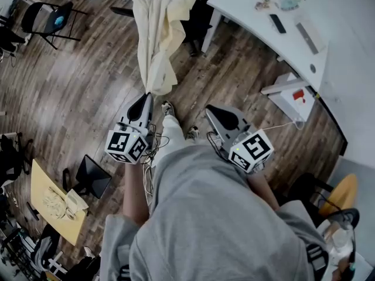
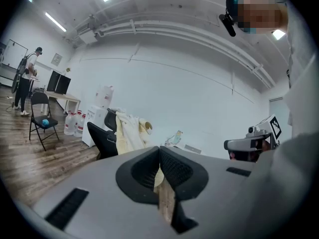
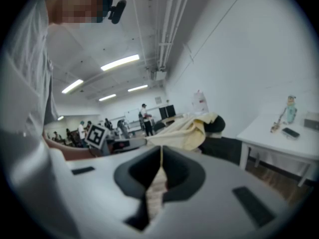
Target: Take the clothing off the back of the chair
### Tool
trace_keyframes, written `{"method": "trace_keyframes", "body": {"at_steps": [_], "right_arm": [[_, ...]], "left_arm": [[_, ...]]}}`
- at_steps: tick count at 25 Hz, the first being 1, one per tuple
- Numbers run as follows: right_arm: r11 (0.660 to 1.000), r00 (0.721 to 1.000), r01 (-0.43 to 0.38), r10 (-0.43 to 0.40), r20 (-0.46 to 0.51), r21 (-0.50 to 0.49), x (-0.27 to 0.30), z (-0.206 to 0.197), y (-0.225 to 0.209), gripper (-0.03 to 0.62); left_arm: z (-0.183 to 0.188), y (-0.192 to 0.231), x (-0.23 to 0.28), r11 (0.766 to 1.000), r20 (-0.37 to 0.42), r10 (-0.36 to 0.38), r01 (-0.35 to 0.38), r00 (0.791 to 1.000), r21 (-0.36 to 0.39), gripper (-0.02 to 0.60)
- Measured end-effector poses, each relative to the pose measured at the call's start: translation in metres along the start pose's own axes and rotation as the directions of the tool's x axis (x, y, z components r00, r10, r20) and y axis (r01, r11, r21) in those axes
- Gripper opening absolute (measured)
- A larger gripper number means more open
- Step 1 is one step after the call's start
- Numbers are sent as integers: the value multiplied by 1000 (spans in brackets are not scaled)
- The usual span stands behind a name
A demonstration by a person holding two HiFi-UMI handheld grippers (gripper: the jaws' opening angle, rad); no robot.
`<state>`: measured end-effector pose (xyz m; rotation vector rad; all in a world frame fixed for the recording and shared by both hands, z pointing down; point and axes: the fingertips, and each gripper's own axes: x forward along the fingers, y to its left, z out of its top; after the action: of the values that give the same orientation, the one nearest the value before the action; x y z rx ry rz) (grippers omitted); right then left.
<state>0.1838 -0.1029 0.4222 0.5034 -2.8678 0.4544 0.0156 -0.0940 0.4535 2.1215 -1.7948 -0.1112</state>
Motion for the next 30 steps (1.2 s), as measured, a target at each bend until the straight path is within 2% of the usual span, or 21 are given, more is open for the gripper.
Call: {"method": "trace_keyframes", "body": {"at_steps": [19,30], "right_arm": [[999,999,-49,49,-19,-4,-1,-9,26,35],[999,999,-51,51,-20,1,28,-3,43,35]], "left_arm": [[5,-14,-30,1000,20,5,-5,1000,15,37],[17,-2,-40,999,6,-40,40,999,32,37]]}}
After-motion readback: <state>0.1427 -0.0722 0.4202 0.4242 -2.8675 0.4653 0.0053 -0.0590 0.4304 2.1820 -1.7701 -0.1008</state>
